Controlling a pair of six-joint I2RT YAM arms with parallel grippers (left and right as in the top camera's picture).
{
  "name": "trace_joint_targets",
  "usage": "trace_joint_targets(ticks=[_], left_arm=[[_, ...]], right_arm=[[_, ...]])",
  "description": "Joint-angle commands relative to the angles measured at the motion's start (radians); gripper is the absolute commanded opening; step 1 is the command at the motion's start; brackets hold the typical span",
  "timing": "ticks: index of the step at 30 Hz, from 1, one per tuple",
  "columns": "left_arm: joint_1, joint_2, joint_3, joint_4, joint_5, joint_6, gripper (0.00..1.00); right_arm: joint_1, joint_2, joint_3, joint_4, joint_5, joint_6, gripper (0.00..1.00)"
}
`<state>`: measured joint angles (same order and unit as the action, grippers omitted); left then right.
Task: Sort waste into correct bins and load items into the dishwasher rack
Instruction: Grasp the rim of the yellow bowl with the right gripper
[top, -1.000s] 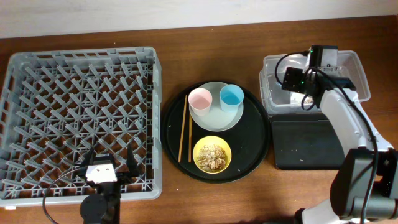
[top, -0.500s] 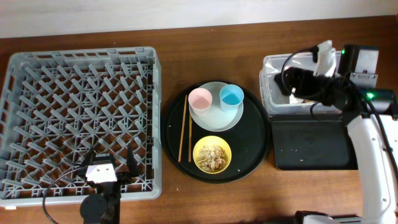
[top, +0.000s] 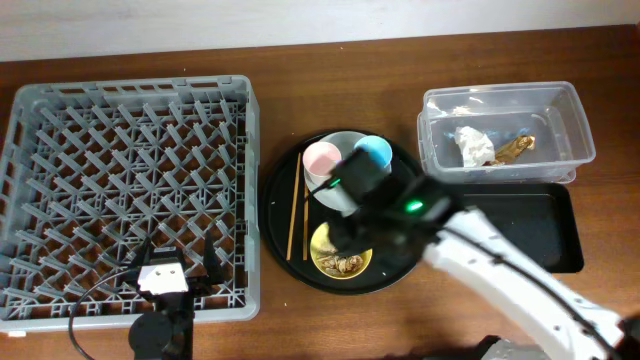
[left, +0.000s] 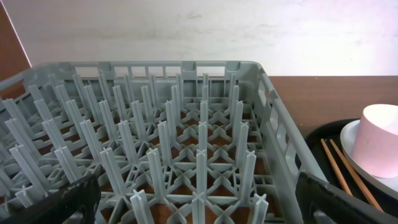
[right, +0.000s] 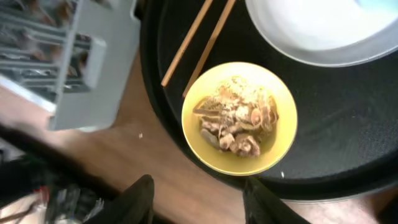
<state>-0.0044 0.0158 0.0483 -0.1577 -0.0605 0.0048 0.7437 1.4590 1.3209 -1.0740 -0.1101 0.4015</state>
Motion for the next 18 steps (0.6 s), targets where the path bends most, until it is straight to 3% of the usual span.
trace_joint_targets(ticks=[1, 10, 15, 18], left_arm=[[-0.004, -0.004, -0.003, -0.001, -0.007, 0.015, 0.99], [-0.004, -0.004, -0.003, -0.001, -0.007, 0.015, 1.00], [-0.004, -0.004, -0.003, -0.001, -0.007, 0.015, 0.99], [-0.004, -0.004, -0.003, -0.001, -0.007, 0.015, 0.99]], right_arm=[[0.138, 0.101, -0.010, 0.046, 0.179, 0.113, 0.50], [0.197, 0.342, -0.010, 0.123, 0.208, 0.113, 0.51], [0.199, 0.379, -0.010, 0.145, 0.219, 0.113, 0.50], [0.199, 0.380, -0.013, 0.161, 0.220, 0.113, 0.44]])
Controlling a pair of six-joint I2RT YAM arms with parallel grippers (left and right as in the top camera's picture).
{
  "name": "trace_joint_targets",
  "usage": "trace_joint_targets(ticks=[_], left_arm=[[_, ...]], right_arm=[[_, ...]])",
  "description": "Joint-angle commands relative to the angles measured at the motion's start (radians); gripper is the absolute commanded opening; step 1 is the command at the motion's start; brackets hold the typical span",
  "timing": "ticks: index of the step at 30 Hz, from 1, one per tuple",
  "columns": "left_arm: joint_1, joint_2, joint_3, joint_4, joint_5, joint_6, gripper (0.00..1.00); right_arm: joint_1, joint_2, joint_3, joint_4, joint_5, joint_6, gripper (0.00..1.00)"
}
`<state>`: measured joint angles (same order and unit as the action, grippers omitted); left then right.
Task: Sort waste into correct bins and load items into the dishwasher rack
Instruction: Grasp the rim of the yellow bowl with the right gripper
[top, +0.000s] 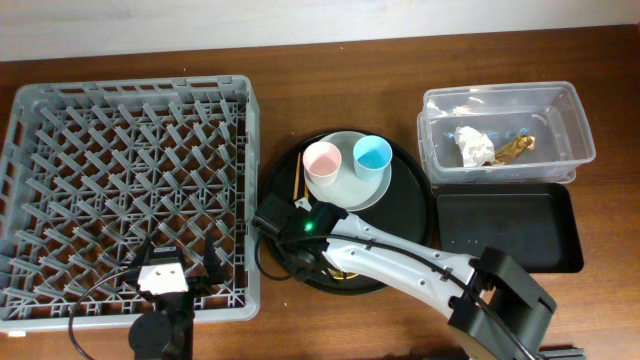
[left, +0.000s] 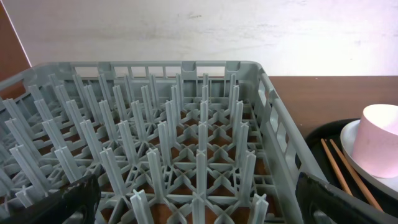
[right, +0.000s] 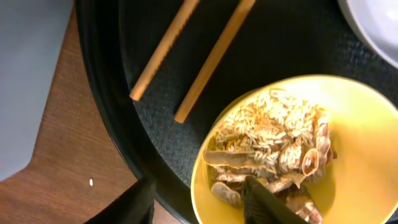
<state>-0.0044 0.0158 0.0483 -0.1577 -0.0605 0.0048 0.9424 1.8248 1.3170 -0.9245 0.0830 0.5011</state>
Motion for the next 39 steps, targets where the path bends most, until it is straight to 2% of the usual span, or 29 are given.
trace_joint_targets(ticks=[1, 3, 12, 15, 20, 23, 26, 29, 33, 36, 39], left_arm=[[-0.004, -0.004, -0.003, -0.001, -0.007, 0.015, 0.99], [-0.004, -0.004, -0.003, -0.001, -0.007, 0.015, 0.99], [-0.004, -0.004, -0.003, -0.001, -0.007, 0.015, 0.99], [-0.004, -0.004, -0.003, -0.001, -0.007, 0.015, 0.99], [-0.004, -0.004, -0.003, -0.001, -0.007, 0.015, 0.99], [-0.004, -0.004, -0.003, -0.001, -0.007, 0.015, 0.99], [-0.004, -0.004, -0.003, -0.001, -0.007, 0.015, 0.99], [-0.004, -0.004, -0.003, -0.001, -0.007, 0.015, 0.99], [-0.004, -0.004, -0.003, -0.001, -0.007, 0.015, 0.99], [-0.004, -0.004, -0.003, -0.001, -0.007, 0.015, 0.99], [-0.004, -0.004, -0.003, -0.001, -0.007, 0.015, 0.99]], right_arm=[[0.000, 0.014, -0.013, 0.018, 0.026, 0.013, 0.43], [0.000, 0.014, -0.031, 0.036, 0.026, 0.014, 0.39], [0.000, 0.014, -0.090, 0.099, 0.008, 0.013, 0.37], [0.000, 0.014, -0.105, 0.108, 0.008, 0.013, 0.33], [0.000, 0.014, -0.136, 0.129, 0.008, 0.013, 0.32], [0.000, 0.014, -0.136, 0.128, 0.007, 0.013, 0.22], [0.000, 0.014, -0.136, 0.123, 0.007, 0.013, 0.19], [0.000, 0.014, -0.129, 0.102, 0.008, 0.013, 0.11], [-0.001, 0.014, -0.097, 0.047, 0.008, 0.013, 0.10], [-0.001, 0.012, -0.056, -0.008, 0.009, 0.013, 0.04], [-0.003, 0.004, 0.016, -0.086, 0.041, 0.013, 0.04]])
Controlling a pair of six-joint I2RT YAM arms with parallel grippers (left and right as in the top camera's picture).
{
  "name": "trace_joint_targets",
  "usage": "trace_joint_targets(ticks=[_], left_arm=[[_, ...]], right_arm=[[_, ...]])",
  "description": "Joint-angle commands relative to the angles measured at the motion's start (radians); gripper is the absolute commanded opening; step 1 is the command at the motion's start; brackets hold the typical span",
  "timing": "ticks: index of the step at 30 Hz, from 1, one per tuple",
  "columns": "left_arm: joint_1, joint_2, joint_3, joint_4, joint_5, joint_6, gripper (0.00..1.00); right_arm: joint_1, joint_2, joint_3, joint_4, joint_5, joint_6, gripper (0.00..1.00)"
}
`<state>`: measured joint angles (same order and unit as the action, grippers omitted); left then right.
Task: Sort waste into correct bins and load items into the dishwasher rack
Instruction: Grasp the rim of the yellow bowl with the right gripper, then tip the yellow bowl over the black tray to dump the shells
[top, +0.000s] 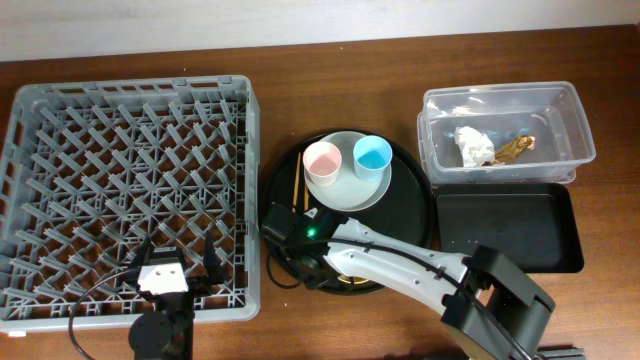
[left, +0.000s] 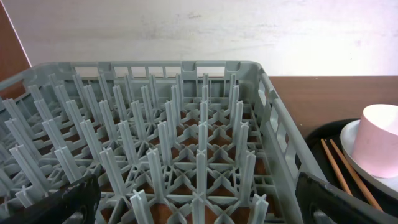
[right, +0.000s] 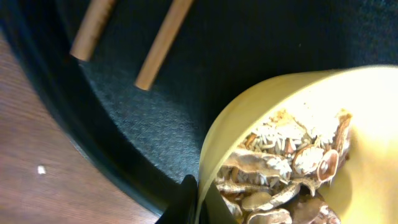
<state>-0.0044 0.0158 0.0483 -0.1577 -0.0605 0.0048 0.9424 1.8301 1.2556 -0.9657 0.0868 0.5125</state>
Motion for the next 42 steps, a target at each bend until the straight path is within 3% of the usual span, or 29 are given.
trace_joint_targets(ticks=[1, 7, 12, 15, 22, 26, 32, 35, 42], left_arm=[[-0.004, -0.004, -0.003, -0.001, -0.007, 0.015, 0.99], [-0.004, -0.004, -0.003, -0.001, -0.007, 0.015, 0.99], [-0.004, -0.004, -0.003, -0.001, -0.007, 0.015, 0.99], [-0.004, -0.004, -0.003, -0.001, -0.007, 0.015, 1.00], [-0.004, -0.004, -0.003, -0.001, -0.007, 0.015, 0.99], [-0.004, -0.004, -0.003, -0.001, -0.007, 0.015, 0.99], [-0.004, -0.004, -0.003, -0.001, -0.007, 0.015, 0.99], [-0.004, -0.004, -0.003, -0.001, -0.007, 0.015, 0.99], [-0.004, -0.004, -0.003, -0.001, -0.007, 0.015, 0.99]], right_arm=[[-0.007, -0.007, 0.097, -0.067, 0.048, 0.002, 0.04], [-0.100, -0.076, 0.216, -0.243, 0.057, 0.002, 0.04], [-0.319, -0.203, 0.226, -0.320, 0.056, 0.000, 0.04], [-0.476, -0.266, 0.225, -0.336, 0.001, -0.072, 0.04], [-0.890, -0.305, 0.220, -0.332, -0.358, -0.330, 0.04], [-1.171, -0.305, 0.203, -0.335, -0.669, -0.509, 0.04], [-1.410, -0.303, 0.128, -0.336, -0.993, -0.735, 0.04], [-1.518, -0.301, 0.035, -0.305, -1.096, -0.779, 0.04], [-1.729, -0.301, -0.252, -0.033, -1.380, -0.823, 0.04]])
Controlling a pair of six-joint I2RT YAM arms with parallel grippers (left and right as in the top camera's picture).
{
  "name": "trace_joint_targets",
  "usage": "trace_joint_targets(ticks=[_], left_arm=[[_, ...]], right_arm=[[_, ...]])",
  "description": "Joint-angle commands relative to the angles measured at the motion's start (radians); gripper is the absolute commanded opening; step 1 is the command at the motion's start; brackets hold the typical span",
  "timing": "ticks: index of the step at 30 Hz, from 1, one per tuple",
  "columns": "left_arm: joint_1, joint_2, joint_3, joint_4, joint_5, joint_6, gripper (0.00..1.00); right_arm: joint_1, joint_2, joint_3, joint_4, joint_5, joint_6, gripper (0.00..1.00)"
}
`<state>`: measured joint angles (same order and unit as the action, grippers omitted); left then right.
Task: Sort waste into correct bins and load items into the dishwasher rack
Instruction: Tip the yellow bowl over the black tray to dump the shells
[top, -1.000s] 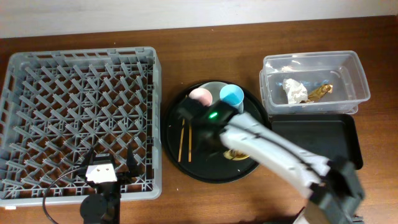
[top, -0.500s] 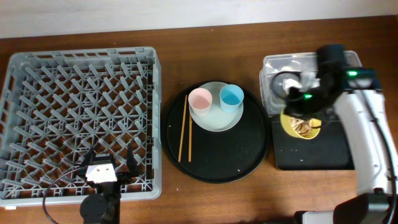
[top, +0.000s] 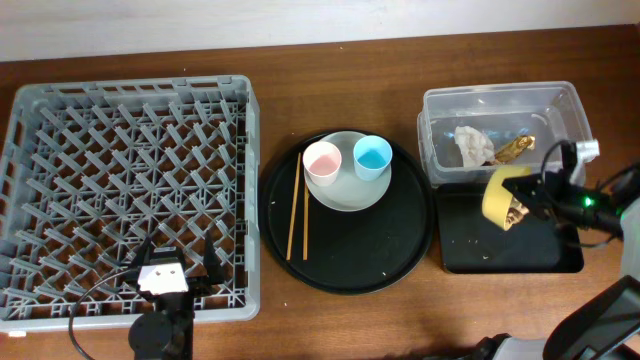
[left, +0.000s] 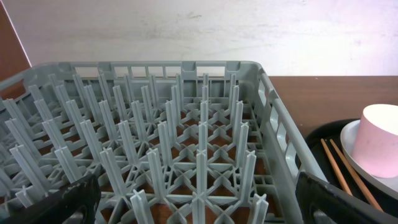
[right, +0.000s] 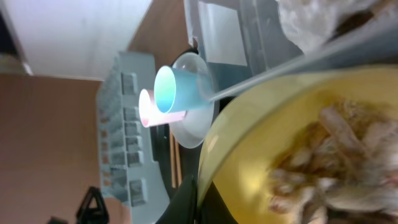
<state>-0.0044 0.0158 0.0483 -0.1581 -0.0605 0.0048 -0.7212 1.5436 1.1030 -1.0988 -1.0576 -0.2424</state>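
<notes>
My right gripper (top: 528, 197) is shut on the rim of the yellow bowl (top: 497, 194), which is tipped on its side above the black rectangular tray (top: 530, 245); food scraps (right: 336, 155) still fill it. Crumbs lie on that tray. A pink cup (top: 322, 160) and a blue cup (top: 373, 155) stand on a white plate (top: 345, 190) on the round black tray (top: 400, 250), with two chopsticks (top: 297, 205) beside them. The grey dishwasher rack (top: 130, 190) is at left. My left gripper (left: 198, 208) is open at the rack's near edge, holding nothing.
A clear plastic bin (top: 505, 125) with crumpled paper (top: 474, 143) and a brownish scrap stands behind the black rectangular tray at the right. The wall runs along the table's far edge.
My right gripper has carried the yellow bowl from the round tray to above the black rectangular tray, and the bowl is now tilted on its side. The left arm is unchanged.
My right gripper was open above the yellow bowl on the round tray, then lower with its fingers either side of the rim, then shut on the rim. Now the bowl is off the round tray, tipped over the rectangular tray. The left gripper stayed put.
</notes>
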Motion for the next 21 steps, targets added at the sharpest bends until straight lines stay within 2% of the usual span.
trace_joint_targets(ticks=[1, 8, 10, 15, 21], left_arm=[[-0.004, -0.004, -0.003, 0.000, -0.007, 0.015, 0.99], [-0.004, -0.004, -0.003, 0.000, -0.007, 0.015, 1.00], [-0.004, -0.004, -0.003, 0.000, -0.007, 0.015, 0.99], [-0.004, -0.004, -0.003, 0.000, -0.007, 0.015, 0.99], [-0.004, -0.004, -0.003, 0.000, -0.007, 0.015, 0.99]], right_arm=[[-0.085, -0.014, -0.132, 0.135, -0.264, -0.068, 0.04], [-0.138, -0.005, -0.280, 0.321, -0.359, -0.068, 0.04], [-0.138, 0.004, -0.301, 0.363, -0.440, -0.068, 0.04], [-0.139, 0.011, -0.301, 0.379, -0.494, 0.047, 0.04], [-0.138, 0.011, -0.301, 0.311, -0.494, 0.066, 0.04]])
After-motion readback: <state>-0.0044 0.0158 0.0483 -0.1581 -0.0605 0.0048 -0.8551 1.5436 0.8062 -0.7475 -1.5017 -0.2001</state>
